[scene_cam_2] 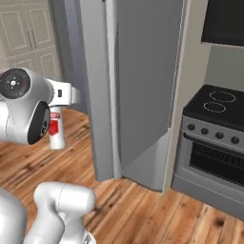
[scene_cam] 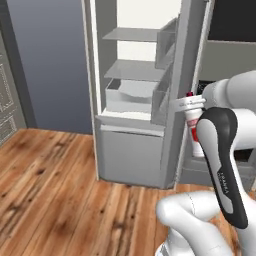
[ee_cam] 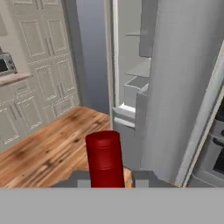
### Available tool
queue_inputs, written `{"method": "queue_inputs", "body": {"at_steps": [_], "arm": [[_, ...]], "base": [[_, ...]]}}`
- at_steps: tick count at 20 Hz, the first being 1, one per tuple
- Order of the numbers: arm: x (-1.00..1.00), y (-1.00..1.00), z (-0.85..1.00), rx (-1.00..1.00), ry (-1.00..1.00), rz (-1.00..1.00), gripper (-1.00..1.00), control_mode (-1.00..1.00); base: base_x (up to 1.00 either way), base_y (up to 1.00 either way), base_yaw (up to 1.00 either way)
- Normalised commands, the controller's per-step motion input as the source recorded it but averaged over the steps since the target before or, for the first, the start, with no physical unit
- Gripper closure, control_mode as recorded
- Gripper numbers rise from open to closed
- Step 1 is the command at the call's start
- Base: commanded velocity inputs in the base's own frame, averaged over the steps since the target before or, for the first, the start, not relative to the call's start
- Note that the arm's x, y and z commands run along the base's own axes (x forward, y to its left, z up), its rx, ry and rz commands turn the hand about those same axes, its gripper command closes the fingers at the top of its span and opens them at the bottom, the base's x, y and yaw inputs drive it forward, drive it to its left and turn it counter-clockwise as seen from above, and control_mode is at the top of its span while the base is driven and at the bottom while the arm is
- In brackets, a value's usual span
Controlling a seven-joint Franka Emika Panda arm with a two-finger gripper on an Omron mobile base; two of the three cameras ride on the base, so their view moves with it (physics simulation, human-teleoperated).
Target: Place the liquor on the top shelf of the fridge to keep it out of children's reach, and place the mango and squash on lower shelves for easy access.
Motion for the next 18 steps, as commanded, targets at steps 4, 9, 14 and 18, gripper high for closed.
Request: {"method": "queue_inputs", "body": {"at_steps": [4,9,14,18], "arm": [[0.0,0.0,0.0,0.0,0.0,0.0,1.0,1.0],[0.0,0.0,0.0,0.0,0.0,0.0,1.0,1.0],[0.0,0.0,0.0,0.0,0.0,0.0,1.0,1.0],[0.0,0.0,0.0,0.0,0.0,0.0,1.0,1.0]], "base": [[0.06,1.0,0.0],[0.2,0.99,0.0],[0.14,0.56,-0.27],[0.17,0.39,-0.46]]}}
